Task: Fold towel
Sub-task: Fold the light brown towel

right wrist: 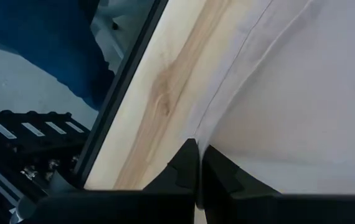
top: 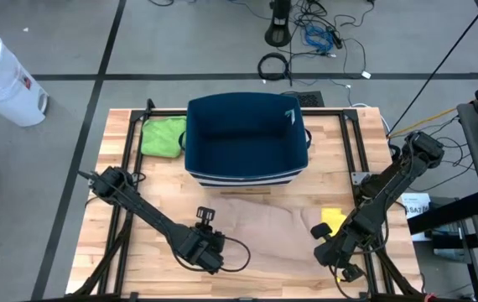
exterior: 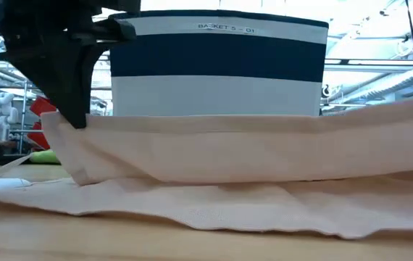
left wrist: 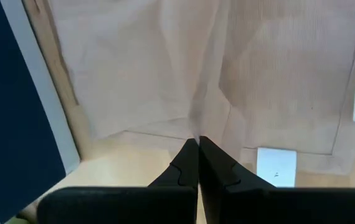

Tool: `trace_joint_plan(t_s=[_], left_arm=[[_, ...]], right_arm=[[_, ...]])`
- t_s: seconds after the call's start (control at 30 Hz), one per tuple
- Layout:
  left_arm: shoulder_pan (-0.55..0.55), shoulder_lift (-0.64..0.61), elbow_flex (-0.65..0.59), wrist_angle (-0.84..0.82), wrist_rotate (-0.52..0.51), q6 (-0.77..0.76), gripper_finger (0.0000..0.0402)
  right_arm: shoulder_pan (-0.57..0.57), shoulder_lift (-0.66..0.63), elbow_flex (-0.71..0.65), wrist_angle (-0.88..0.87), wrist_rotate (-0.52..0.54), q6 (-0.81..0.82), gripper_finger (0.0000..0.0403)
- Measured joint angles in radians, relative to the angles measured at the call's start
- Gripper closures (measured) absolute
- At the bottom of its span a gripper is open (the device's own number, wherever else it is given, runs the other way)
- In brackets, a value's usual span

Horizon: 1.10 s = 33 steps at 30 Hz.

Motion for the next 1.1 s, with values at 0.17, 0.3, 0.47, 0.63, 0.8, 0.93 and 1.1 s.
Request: trace_joint_plan(t_s=[0.17, 0.3, 0.47, 0.63, 0.8, 0.93, 1.1], left_arm=[[-0.011, 0.0, -0.028, 0.001, 0.0, -0.011, 0.0401], [-0.021, 0.0, -0.046, -0.001, -0.001, -0.021, 0.0401], [-0.042, 0.0, -0.033, -0.097, -0.084, -0.034, 0.0401], [-0.046, 0.0, 0.014, -0.21, -0.187, -0.047, 0.0401], [-0.053, -0.001, 0.085, -0.247, -0.273, 0.04, 0.0401], [-0.07, -0.001, 0.147, -0.289, -0.381, 0.136, 0.0401], [-0.098, -0.001, 0.178, -0.296, -0.381, 0.29, 0.0401]], right_arm=[[0.0, 0.0, 0.0, 0.0, 0.001, 0.0, 0.0403], [0.0, 0.0, 0.0, 0.0, 0.004, 0.002, 0.0403], [0.0, 0.0, 0.0, 0.0, 0.008, 0.011, 0.0403], [-0.001, 0.0, 0.001, -0.01, 0.032, 0.01, 0.0403], [0.0, 0.0, 0.001, -0.01, 0.055, 0.007, 0.0403], [0.0, 0.0, 0.001, -0.01, 0.099, 0.003, 0.0403], [0.0, 0.0, 0.001, -0.01, 0.103, 0.0, 0.0403]])
